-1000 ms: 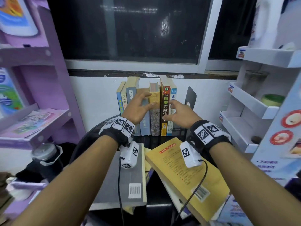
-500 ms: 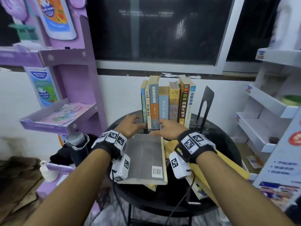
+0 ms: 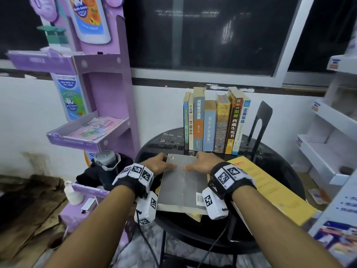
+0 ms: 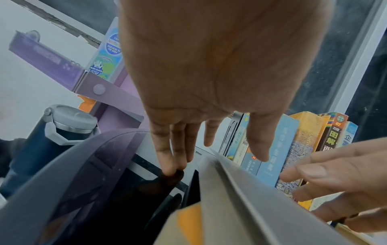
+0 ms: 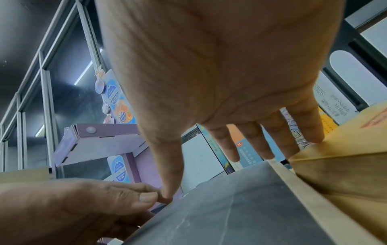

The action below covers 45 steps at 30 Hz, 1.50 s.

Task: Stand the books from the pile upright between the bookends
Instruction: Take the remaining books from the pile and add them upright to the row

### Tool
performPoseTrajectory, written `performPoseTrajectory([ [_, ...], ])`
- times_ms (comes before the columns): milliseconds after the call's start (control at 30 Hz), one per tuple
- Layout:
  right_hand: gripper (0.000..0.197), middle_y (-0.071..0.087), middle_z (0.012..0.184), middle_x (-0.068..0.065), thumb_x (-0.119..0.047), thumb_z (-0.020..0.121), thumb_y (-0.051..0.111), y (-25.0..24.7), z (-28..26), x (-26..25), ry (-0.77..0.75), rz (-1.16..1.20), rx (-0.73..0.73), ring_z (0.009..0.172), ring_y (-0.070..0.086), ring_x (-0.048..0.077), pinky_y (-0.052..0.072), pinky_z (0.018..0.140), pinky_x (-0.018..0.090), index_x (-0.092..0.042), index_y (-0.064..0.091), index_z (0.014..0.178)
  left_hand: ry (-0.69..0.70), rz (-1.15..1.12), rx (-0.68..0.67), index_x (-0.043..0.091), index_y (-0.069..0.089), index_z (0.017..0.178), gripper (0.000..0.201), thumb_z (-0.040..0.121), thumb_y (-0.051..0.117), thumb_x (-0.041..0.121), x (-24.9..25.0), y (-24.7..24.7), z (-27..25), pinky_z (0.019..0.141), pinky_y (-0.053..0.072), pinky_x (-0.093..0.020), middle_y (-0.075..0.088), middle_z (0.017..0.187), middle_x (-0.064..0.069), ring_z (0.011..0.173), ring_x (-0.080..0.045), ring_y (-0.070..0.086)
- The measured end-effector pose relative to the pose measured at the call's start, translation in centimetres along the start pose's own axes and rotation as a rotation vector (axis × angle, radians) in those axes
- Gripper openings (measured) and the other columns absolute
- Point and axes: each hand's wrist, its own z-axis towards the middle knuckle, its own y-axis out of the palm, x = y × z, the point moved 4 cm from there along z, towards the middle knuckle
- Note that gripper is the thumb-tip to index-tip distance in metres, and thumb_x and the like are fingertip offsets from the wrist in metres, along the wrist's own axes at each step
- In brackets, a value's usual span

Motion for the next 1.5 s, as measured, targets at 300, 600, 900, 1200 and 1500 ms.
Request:
performPoseTrajectory([
  [300, 0.078, 0.055, 0.128, 0.007, -0.059, 0.069, 0.074, 0.5, 0.0, 0.5, 0.093, -0.057, 0.025, 0.115, 0.053, 0.026, 0.046, 0.098, 0.044, -0.015, 0.05, 0.129, -0.04, 0.027, -0.038, 0.022, 0.043, 0.121, 0.05, 0.082, 0.071, 0.038, -0.5, 0.2, 0.3, 0.069, 0.047, -0.03, 0.058, 0.115, 0.0, 0.108, -0.02, 0.057],
  [600, 0.064, 0.061, 0.115, 0.006, -0.045, 0.067, 0.083, 0.4, -0.5, 0.2, 0.087, -0.058, 0.035, 0.107, 0.057, 0.025, 0.049, 0.095, 0.041, -0.013, 0.058, 0.117, 0.002, 0.009, -0.027, 0.015, 0.057, 0.117, 0.054, 0.07, 0.084, 0.017, 0.0, 0.2, 0.0, 0.087, 0.056, -0.042, 0.065, 0.113, -0.005, 0.104, -0.024, 0.063],
  [900, 0.064, 0.062, 0.113, 0.008, -0.034, 0.063, 0.089, 0.2, -0.5, 0.1, 0.075, 0.03, 0.09, 0.107, 0.057, 0.025, 0.051, 0.089, 0.038, -0.009, 0.061, 0.114, 0.074, 0.001, 0.027, 0.017, 0.052, 0.112, 0.06, 0.064, 0.087, 0.01, 0.8, -0.6, -0.9, 0.08, 0.057, -0.038, 0.064, 0.099, -0.001, 0.095, -0.022, 0.064],
  [1200, 0.075, 0.044, 0.135, 0.012, -0.019, 0.065, 0.089, -2.4, -0.8, -0.7, 0.008, 0.138, 0.283, 0.121, 0.05, 0.029, 0.041, 0.102, 0.037, -0.005, 0.055, 0.13, 0.186, -0.151, 0.119, 0.016, 0.055, 0.117, 0.07, 0.057, 0.087, 0.002, 2.7, -2.2, -2.3, 0.089, 0.055, -0.043, 0.068, 0.105, -0.004, 0.1, -0.024, 0.065],
  [1500, 0.079, 0.035, 0.135, 0.009, -0.008, 0.065, 0.087, -5.4, -1.8, -0.5, -0.124, 0.349, 0.534, 0.124, 0.043, 0.026, 0.04, 0.1, 0.031, -0.019, 0.048, 0.133, 0.295, -0.318, 0.245, 0.024, 0.039, 0.136, 0.094, 0.057, 0.082, -0.004, 5.4, -3.3, -2.7, 0.092, 0.052, -0.05, 0.066, 0.109, -0.01, 0.104, -0.031, 0.063],
])
